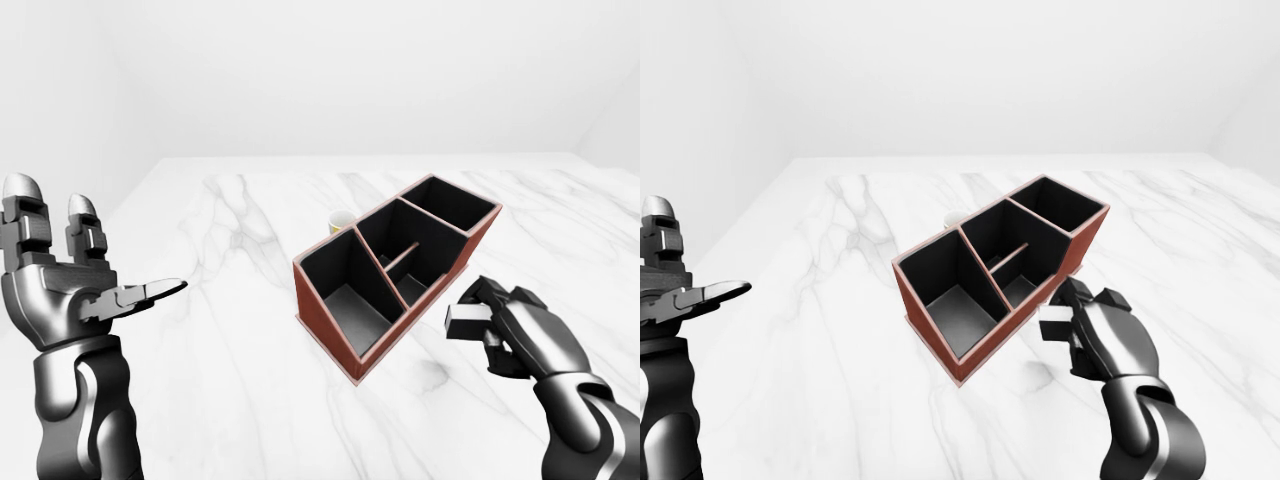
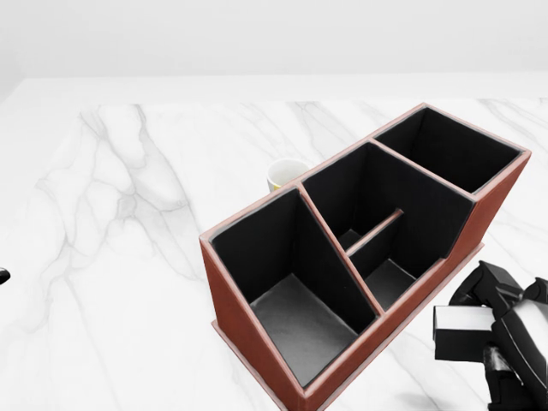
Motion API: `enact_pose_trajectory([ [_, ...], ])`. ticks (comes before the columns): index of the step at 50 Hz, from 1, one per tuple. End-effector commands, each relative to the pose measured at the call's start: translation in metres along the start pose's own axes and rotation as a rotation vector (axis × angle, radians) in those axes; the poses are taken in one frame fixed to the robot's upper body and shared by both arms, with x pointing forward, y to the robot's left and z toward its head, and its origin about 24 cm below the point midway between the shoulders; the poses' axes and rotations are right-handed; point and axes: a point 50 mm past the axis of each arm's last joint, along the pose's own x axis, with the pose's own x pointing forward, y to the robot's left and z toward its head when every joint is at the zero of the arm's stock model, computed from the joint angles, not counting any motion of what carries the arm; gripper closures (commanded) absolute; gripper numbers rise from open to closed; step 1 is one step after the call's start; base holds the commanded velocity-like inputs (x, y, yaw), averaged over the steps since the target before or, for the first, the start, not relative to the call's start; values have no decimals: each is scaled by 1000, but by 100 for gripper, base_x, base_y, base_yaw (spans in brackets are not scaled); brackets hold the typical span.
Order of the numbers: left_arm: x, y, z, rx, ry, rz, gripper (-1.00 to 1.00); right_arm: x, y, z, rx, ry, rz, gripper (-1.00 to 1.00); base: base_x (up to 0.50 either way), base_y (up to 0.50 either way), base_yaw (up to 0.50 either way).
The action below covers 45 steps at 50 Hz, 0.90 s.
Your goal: Pick up the book and place it in the left compartment of the caddy.
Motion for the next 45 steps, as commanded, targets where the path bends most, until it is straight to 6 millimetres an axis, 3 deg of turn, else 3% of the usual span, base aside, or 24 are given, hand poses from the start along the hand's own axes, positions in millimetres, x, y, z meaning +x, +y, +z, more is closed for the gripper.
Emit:
enact_pose_trajectory([
  [1,0,0,1,-1,-5,-1,-100,-21,-39,26,-135,-3,-248,100,0,0,0],
  [6,0,0,0,0,-1,0,-100,-26,-49,39,-158,-40,-320,100,0,0,0],
  [14,0,1,1,0,-3,1,-100,-35,-52,72,-281,-246,-340,100,0,0,0],
  [23,0,0,-1,0,5,1,-100,-35,-54,92,-314,-378,-363,100,0,0,0],
  [45,0,0,0,-1,-2,1,-100,-38,-76,109,-391,-609,-421,100,0,0,0],
])
